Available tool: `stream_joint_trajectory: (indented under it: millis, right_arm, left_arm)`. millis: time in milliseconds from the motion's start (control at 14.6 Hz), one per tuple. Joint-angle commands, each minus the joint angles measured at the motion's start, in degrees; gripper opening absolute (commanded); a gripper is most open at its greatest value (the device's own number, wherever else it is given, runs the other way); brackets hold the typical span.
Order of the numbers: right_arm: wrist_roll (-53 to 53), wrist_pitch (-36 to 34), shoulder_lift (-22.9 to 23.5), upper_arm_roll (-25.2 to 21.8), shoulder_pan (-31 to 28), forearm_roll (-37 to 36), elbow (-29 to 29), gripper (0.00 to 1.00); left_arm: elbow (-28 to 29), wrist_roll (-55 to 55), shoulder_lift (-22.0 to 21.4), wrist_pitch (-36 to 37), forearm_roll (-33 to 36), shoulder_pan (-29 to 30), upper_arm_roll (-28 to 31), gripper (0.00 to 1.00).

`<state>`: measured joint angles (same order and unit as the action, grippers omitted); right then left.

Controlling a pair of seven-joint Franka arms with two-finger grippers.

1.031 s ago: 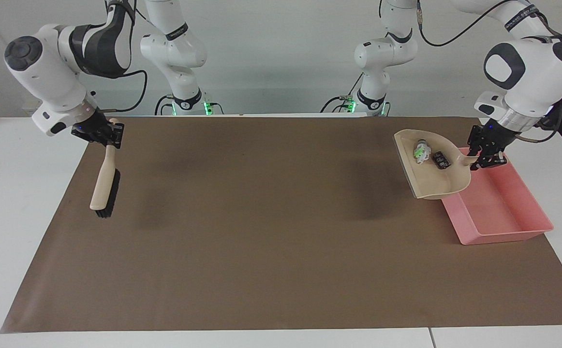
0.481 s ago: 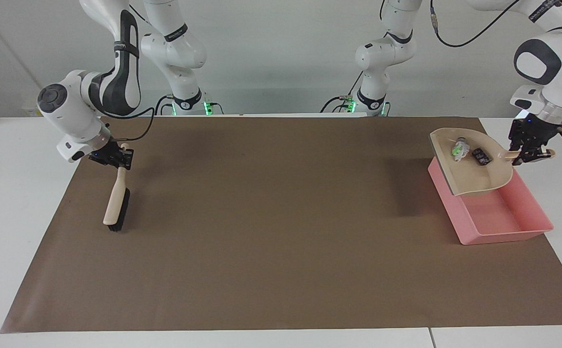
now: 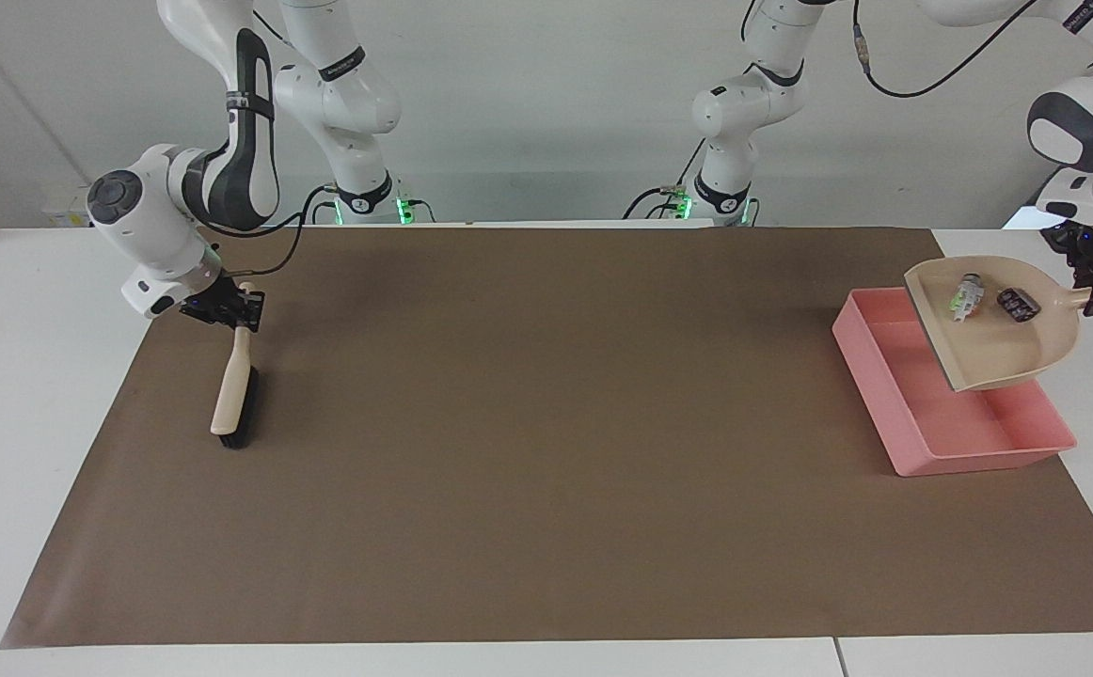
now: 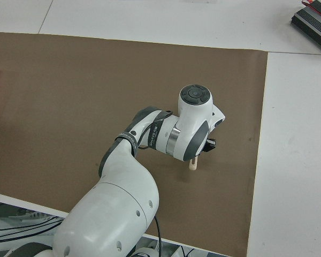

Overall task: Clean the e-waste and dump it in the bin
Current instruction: 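Tip the dustpan over the pink bin with the left gripper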

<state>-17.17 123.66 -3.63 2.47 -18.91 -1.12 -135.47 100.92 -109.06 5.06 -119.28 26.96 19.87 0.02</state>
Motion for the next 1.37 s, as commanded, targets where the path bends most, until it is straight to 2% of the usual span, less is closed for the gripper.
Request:
stream_joint_trajectory:
  millis: [0,137,344,481,618,756,962,1031,1305]
  right_arm:
    - [-2.16,0.45,-1.21,0.78,-0.43,1.12,-0.68,1.00]
    - [-1.90,-1.21,-0.77,0.87,-0.25,1.12,2.47,1.00]
    - [-1.99,-1.83,-0.15,1.57,-0.08,1.03,10.19,1.00]
    - [0.63,-4.29,-0.76,1.58,3.16,0.34,15.56,1.00]
    - [9.31,-10.76,-0.68,1.75,4.23,-1.42,23.02,1.00]
    - [16.87,-20.16,-0.15,1.75,6.85,-3.27,30.58,1.00]
    - [20.50,-31.25,0.29,1.75,7.40,-4.33,40.70,1.00]
    - [21.21,-32.85,1.51,1.75,7.40,-4.33,42.11,1.00]
    - [23.50,-34.53,1.34,2.19,7.31,-3.45,41.16,1.00]
  left_arm:
    - [1.99,4.97,0.30,-4.54,10.78,-0.09,-0.20,0.00]
    - [5.85,10.16,-0.92,-8.05,18.27,-0.18,-0.20,0.00]
    - [8.41,16.13,-1.98,-8.60,28.38,-0.96,-0.20,0.00]
    - [10.51,22.81,-3.21,-8.16,35.05,-1.49,-0.20,0.00]
    - [12.54,28.87,-3.57,-7.89,40.69,-2.11,-0.20,0.00]
    - [13.07,31.18,-3.74,-6.93,42.82,-2.81,-0.20,0.00]
    - [12.55,33.46,-3.74,-3.34,48.26,-4.92,-0.20,0.00]
    - [12.20,33.82,-3.74,-0.89,48.97,-6.23,-0.20,0.00]
    - [8.24,32.51,-3.65,4.76,49.42,-10.10,-0.46,0.00]
